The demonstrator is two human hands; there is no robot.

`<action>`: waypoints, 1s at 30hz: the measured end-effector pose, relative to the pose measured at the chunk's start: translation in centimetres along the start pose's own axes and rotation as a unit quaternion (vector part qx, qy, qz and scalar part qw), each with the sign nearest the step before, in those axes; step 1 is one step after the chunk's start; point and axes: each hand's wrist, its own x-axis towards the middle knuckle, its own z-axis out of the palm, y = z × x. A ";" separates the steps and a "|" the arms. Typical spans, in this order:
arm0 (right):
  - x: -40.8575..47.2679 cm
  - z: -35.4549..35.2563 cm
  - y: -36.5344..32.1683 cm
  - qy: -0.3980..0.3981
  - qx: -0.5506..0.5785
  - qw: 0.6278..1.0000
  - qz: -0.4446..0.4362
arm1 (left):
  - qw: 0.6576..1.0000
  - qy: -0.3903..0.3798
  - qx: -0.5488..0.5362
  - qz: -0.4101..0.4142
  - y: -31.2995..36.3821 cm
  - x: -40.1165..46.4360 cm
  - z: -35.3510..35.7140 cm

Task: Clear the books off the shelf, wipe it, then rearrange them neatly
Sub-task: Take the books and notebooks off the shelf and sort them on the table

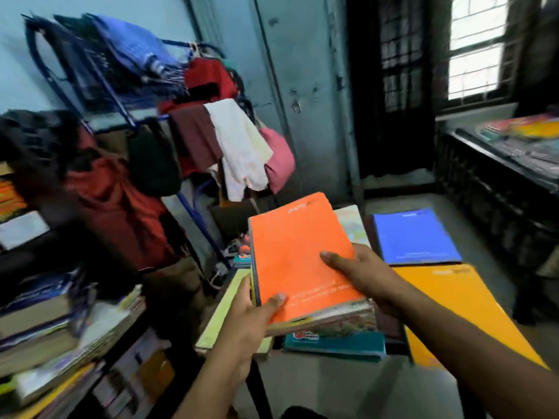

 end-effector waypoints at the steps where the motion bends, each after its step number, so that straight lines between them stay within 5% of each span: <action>1: 0.2 -1.1 0.3 -0.004 -0.026 1.000 0.006 | 1.000 -0.005 0.006 -0.004 0.1 0.5 0.8; 7: -0.3 -7.4 1.5 0.003 -0.111 0.993 0.046 | 0.994 -0.063 0.087 -0.009 -0.4 3.6 5.2; 16: -7.5 -20.4 5.0 0.144 -0.220 0.959 0.108 | 0.966 -0.144 0.207 0.050 -2.2 2.5 19.9; 21: -9.8 -21.4 10.2 0.160 -0.379 0.896 0.169 | 0.944 -0.171 0.282 0.002 -5.6 0.7 23.7; 30: -10.0 -21.0 10.2 0.208 -0.357 0.902 0.125 | 0.933 -0.121 0.330 0.076 -5.8 -0.2 24.1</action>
